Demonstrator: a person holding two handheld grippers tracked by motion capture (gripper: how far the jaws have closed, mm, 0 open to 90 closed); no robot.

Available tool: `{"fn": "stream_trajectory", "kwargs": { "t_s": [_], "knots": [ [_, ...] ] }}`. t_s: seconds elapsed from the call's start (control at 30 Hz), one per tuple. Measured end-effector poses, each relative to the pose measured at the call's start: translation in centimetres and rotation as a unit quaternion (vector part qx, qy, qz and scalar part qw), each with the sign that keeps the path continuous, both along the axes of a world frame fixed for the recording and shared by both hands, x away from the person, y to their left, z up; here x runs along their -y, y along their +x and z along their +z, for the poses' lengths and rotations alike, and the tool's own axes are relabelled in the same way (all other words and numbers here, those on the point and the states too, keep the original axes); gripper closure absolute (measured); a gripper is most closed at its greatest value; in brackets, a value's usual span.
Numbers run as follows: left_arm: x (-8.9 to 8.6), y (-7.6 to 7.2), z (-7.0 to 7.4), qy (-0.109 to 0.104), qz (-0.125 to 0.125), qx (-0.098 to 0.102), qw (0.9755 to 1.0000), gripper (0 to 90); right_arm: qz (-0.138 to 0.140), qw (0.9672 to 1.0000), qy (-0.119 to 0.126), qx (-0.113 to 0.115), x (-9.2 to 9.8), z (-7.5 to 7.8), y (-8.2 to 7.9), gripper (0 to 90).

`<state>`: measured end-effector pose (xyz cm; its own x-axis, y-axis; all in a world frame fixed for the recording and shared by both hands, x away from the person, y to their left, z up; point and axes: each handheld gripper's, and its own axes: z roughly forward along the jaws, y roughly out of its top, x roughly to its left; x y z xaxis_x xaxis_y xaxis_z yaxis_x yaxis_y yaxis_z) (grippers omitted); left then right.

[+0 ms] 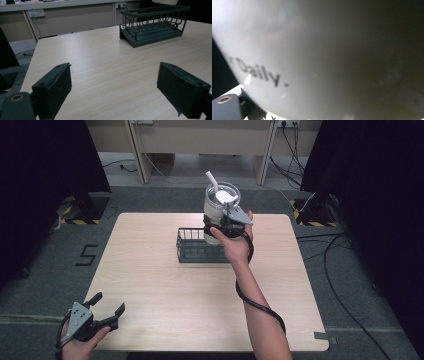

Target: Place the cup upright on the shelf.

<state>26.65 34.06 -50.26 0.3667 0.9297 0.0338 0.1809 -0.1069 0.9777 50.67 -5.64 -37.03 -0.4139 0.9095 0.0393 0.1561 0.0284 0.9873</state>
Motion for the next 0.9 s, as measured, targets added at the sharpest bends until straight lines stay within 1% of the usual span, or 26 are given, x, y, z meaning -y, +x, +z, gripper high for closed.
{"fn": "stream_trajectory", "kwargs": {
  "t_s": [0.17,0.37,0.6,0.7,0.83,0.87,0.9],
  "knots": [
    [-0.1,0.0,0.0,-0.001,0.000,0.001,1.0000,11.7,-0.001,1.0000,-0.002,-0.001,-0.4,-0.3,0.4,9.5],
    [-0.1,0.0,0.0,-0.002,-0.001,0.001,1.0000,11.7,-0.006,0.9999,-0.008,-0.009,-0.7,-1.0,1.2,9.5],
    [0.0,0.0,0.0,-0.001,-0.001,0.001,1.0000,11.7,-0.008,0.9999,-0.008,-0.011,-0.8,-1.3,1.5,9.5],
    [0.0,0.0,0.0,-0.001,-0.002,0.001,1.0000,11.7,-0.009,0.9998,-0.015,-0.010,-0.8,-1.5,1.7,9.5],
    [0.0,0.0,0.0,-0.002,-0.001,0.001,1.0000,11.7,-0.011,0.9997,-0.014,-0.016,-0.9,-1.8,1.8,9.5],
    [0.0,0.0,0.0,-0.003,-0.001,0.001,1.0000,11.7,-0.010,0.9996,-0.022,-0.015,-0.9,-2.0,1.9,9.4],
    [0.0,0.0,0.0,-0.003,-0.001,0.001,1.0000,11.7,-0.010,0.9996,-0.022,-0.015,-0.9,-2.0,1.9,9.4]
  ]
}}
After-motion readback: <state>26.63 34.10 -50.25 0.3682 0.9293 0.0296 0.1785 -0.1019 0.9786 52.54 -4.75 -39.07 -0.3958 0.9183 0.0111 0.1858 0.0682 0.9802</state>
